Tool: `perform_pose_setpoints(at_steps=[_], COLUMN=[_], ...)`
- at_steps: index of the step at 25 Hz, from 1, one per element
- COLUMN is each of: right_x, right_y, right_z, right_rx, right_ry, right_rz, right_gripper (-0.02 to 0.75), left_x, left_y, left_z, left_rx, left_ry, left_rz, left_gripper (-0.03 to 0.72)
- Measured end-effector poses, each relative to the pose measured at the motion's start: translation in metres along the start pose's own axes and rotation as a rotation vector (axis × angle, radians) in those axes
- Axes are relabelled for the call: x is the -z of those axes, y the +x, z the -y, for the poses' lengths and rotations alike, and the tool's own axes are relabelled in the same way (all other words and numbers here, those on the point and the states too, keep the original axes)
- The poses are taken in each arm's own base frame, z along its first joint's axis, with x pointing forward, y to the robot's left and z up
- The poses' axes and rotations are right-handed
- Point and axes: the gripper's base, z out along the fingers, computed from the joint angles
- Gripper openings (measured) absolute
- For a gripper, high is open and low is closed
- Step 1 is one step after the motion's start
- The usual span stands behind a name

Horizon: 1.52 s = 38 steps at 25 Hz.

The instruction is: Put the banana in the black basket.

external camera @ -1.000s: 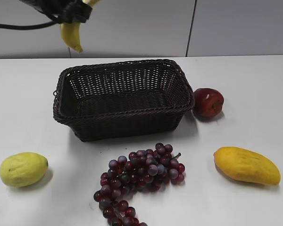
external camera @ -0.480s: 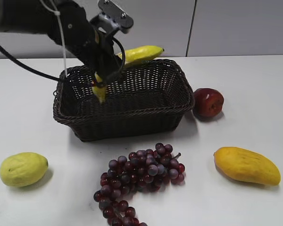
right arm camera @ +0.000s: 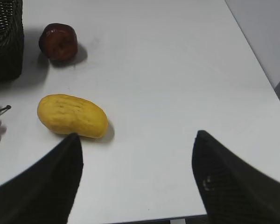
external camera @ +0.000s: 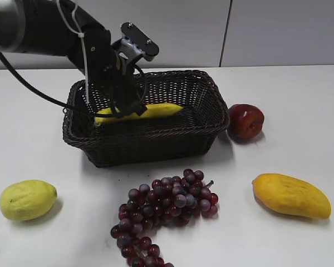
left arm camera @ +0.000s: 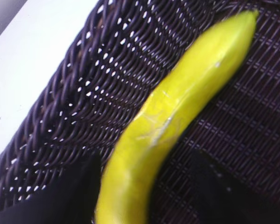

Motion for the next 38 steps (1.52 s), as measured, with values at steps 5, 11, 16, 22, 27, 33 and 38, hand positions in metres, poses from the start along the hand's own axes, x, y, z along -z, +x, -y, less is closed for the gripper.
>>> perform_pose_setpoints(at_steps=[5,11,16,22,27,33,38], right_x=[0.000,0.000,0.000,0.000,0.000,0.000,0.000], right_y=[0.000,0.000,0.000,0.000,0.000,0.000,0.000], right_z=[0.000,0.000,0.000,0.000,0.000,0.000,0.000], right_rx=[0.000,0.000,0.000,0.000,0.000,0.000,0.000], right_ry=[0.000,0.000,0.000,0.000,0.000,0.000,0.000], right_rz=[0.000,0.001,0.001,0.001,0.001,0.001,0.001], right_gripper=[0.584,0.584,0.584,0.584,0.584,0.584,0.584], left_x=[0.017,0.083,0.137,0.163,0.168,0.180,0.197], left_y=[-0.003,-0.015,-0.001,0.055,0.100,0.119,0.134], left_z=[-0.005,-0.023,-0.054,-0.095,-0.116,-0.128,-0.107], left_rx=[0.001,0.079,0.221,0.439,0.628,0.734,0.747], left_ry=[-0.017,-0.070,-0.130,-0.137,-0.072,-0.061,-0.040], left_rz=[0.015,0.119,0.124,-0.117,-0.328,-0.325,-0.323], left_gripper=[0.543,0.579,0.599,0.599,0.595,0.593,0.592])
